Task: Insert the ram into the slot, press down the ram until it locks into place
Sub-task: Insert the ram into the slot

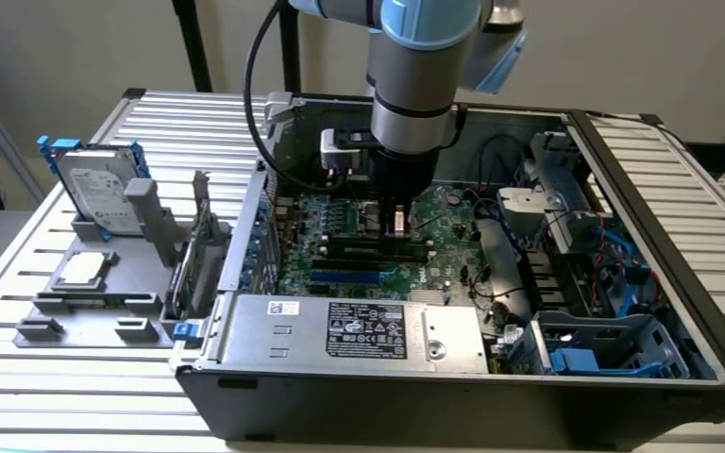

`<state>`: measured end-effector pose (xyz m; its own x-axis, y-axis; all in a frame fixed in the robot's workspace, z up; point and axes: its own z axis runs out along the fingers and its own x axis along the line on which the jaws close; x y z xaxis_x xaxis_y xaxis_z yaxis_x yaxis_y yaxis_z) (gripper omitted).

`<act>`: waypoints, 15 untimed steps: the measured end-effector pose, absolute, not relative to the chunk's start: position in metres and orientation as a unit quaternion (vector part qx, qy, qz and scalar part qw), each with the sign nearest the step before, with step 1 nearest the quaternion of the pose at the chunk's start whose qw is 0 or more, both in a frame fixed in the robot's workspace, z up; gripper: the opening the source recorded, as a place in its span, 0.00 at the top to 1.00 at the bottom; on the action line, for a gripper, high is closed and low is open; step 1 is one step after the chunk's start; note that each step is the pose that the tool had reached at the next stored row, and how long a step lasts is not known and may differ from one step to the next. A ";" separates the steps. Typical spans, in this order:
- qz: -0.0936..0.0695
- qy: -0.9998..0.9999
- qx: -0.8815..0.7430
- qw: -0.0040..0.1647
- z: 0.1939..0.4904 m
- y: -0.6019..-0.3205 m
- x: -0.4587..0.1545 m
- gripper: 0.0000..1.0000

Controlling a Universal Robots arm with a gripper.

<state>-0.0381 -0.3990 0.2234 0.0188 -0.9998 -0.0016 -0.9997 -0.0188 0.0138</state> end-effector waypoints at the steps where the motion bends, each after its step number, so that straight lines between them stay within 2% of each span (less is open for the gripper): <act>1: -0.005 -0.700 0.714 0.004 0.223 -0.399 -0.038 0.78; 15: -0.005 -0.700 0.714 0.004 0.240 -0.399 -0.039 0.78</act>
<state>-0.0386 -0.3990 0.2400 0.0189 -0.9998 -0.0017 -0.9997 -0.0189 0.0138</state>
